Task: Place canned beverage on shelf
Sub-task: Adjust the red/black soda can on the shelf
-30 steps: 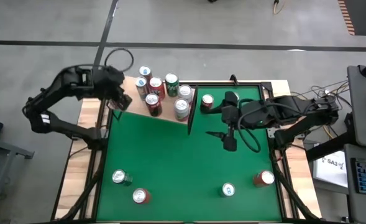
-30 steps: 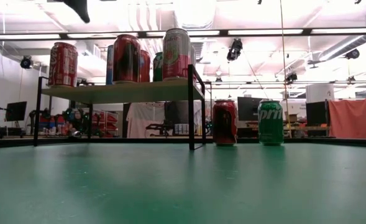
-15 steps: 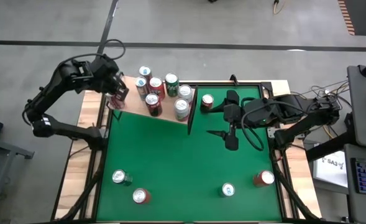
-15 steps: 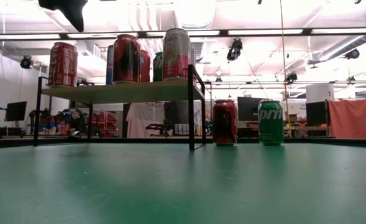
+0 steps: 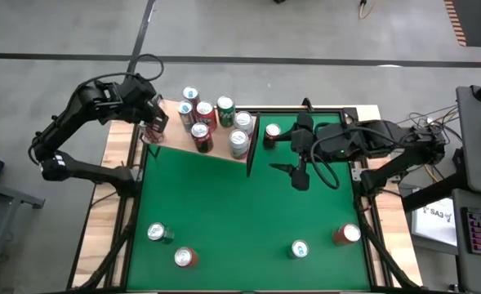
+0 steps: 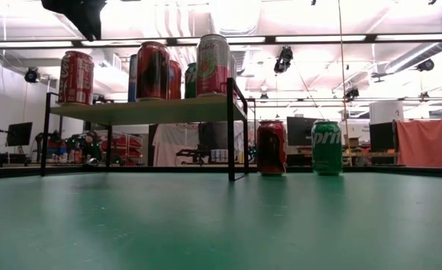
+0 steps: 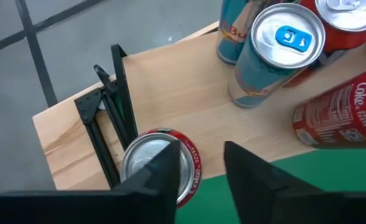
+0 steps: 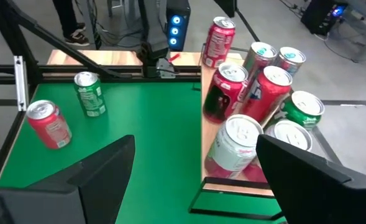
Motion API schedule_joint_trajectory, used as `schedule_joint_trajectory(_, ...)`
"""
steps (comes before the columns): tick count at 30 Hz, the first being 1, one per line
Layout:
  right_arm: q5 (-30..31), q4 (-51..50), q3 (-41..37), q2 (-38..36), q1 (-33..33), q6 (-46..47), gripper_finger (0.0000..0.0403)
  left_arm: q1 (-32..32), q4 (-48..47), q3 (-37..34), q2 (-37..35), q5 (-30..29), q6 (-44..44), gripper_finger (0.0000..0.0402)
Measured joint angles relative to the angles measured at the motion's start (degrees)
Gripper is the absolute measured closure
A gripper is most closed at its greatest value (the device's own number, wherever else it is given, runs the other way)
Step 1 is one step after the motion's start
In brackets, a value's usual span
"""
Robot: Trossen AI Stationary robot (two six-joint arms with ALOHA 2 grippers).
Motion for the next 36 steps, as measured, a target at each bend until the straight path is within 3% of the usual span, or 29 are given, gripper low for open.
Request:
schedule_joint_trajectory(7, 0.01, -0.62, 0.00, 0.02, -0.95, -0.04, 0.0076, 1.72, -0.09, -6.98, -5.91, -0.90, -1.45, 0.0197)
schedule_joint_trajectory(15, -0.01, -0.65, 0.00, 0.02, -2.15, -0.20, 0.0076, 1.68, -0.08, -8.88, -7.72, -2.43, -1.36, 0.0137)
schedule_joint_trajectory(21, -0.25, -1.35, 0.00, 0.04, -2.30, -0.14, 0.0076, 1.68, -0.08, -8.88, -6.58, -2.84, -1.01, 0.0118)
schedule_joint_trajectory(36, -0.47, -1.58, 0.00, 0.07, -2.30, -0.68, 0.0076, 1.66, 0.36, -13.52, -4.59, -3.67, -0.95, 0.0116)
